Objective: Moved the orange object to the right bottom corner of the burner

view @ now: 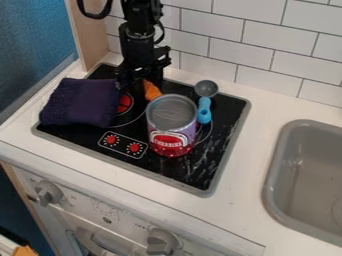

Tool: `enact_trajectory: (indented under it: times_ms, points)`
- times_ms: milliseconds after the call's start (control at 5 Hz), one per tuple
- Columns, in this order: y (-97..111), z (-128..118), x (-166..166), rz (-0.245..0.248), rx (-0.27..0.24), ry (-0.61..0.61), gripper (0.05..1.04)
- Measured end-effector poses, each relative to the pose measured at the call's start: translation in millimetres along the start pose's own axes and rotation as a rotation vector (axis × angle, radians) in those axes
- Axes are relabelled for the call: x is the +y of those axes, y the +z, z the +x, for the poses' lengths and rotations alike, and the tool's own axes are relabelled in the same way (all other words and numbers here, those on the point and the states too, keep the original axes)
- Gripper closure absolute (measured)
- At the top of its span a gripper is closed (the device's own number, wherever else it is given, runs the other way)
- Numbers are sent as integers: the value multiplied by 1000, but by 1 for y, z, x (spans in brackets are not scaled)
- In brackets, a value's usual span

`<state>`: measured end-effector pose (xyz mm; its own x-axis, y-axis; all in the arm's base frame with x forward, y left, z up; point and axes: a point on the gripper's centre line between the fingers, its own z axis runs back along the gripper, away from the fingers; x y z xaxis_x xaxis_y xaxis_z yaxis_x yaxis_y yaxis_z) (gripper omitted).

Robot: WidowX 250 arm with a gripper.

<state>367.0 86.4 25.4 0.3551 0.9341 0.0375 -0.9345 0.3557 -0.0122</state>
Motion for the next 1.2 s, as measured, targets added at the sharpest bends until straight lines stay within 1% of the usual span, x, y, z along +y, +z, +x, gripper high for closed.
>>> enact_trajectory:
  times_ms: [200,400,600,800,1000,1200]
  points:
    - [11,2,-8,24,-43,-91,621]
    - [38,-1,-15,35,-41,-154,621]
    - [87,-18,-21,-52,-96,-233,621]
    - [122,-58,-22,-88,-120,-356,621]
    - [132,-95,-16,-109,-109,-493,621]
    - [123,-140,-7,-106,-90,-677,621]
